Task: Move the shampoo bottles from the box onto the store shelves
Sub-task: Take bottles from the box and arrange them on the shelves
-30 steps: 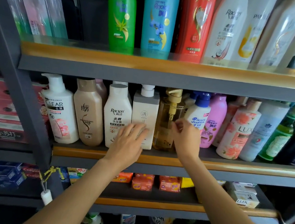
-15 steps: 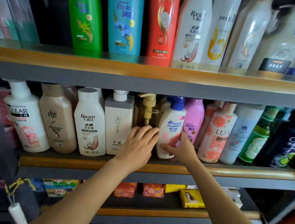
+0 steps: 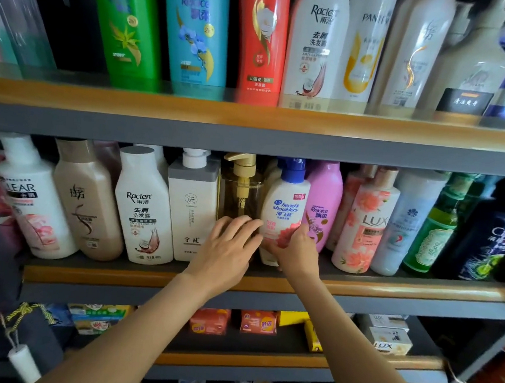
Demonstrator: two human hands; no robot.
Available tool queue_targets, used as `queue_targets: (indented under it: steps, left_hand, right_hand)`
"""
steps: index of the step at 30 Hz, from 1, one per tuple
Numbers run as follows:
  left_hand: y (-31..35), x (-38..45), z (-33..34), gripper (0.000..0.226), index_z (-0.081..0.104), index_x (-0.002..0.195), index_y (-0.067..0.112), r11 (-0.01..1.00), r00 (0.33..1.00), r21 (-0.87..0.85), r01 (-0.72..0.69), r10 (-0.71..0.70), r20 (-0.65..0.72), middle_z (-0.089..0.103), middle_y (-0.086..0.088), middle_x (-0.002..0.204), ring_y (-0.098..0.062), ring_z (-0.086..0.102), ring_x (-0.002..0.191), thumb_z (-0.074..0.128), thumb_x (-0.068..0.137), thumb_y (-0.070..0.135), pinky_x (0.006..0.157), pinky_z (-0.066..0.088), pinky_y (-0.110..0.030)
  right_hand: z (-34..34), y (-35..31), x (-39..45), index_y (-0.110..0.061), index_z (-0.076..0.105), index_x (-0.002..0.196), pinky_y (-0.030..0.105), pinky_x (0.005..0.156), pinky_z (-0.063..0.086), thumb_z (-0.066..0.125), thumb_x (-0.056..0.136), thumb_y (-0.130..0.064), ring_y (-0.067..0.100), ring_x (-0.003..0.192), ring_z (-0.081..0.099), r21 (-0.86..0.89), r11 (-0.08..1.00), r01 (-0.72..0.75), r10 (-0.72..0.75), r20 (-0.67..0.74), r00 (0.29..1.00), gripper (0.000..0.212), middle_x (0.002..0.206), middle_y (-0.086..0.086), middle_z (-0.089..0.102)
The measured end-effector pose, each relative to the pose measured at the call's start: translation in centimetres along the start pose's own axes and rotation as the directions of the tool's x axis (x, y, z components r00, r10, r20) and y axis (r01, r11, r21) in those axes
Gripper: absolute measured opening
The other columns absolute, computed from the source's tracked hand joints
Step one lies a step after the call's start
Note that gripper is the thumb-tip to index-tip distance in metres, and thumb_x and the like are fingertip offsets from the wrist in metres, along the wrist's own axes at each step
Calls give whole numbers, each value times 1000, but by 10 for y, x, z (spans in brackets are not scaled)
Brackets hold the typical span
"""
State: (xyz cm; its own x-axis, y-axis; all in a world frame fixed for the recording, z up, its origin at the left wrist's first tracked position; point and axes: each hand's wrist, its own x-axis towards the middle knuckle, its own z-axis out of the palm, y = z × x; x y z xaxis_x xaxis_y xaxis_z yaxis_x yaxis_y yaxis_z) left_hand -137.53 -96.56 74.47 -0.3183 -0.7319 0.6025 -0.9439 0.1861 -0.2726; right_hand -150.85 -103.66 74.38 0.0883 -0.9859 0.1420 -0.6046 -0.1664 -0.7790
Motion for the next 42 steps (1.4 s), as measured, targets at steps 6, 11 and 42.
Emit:
queue_targets:
  steps: [6, 11, 42]
  left_hand:
    - [3, 11, -9, 51, 69, 104, 12, 1000, 998, -15, -18, 17, -53, 62, -10, 120, -25, 40, 115, 80, 54, 12, 92, 46, -44]
    - [19, 36, -11, 50, 65, 112, 10, 1000, 987, -12, -19, 17, -157, 59, -13, 125, -26, 39, 118, 72, 62, 8, 98, 26, -41]
    - [53, 67, -11, 66, 65, 115, 12, 998, 998, -48, 27, -29, -50, 59, -16, 124, -32, 58, 114, 83, 52, 16, 91, 48, -46]
  right_hand:
    - [-42, -7, -6, -6, 47, 120, 38, 79, 49, 62, 85, -42, 28, 103, 58, -84, 982, 170, -181, -144, 973, 53, 120, 9, 55]
    - [-87, -31, 22, 2, 44, 125, 40, 74, 43, 58, 91, -29, 37, 106, 53, -209, 948, 239, -303, -374, 876, 48, 127, 18, 45]
    - [-116, -50, 51, -12, 64, 103, 36, 77, 54, 47, 84, -44, 34, 86, 67, -339, 937, 85, -121, -85, 989, 41, 93, 17, 70]
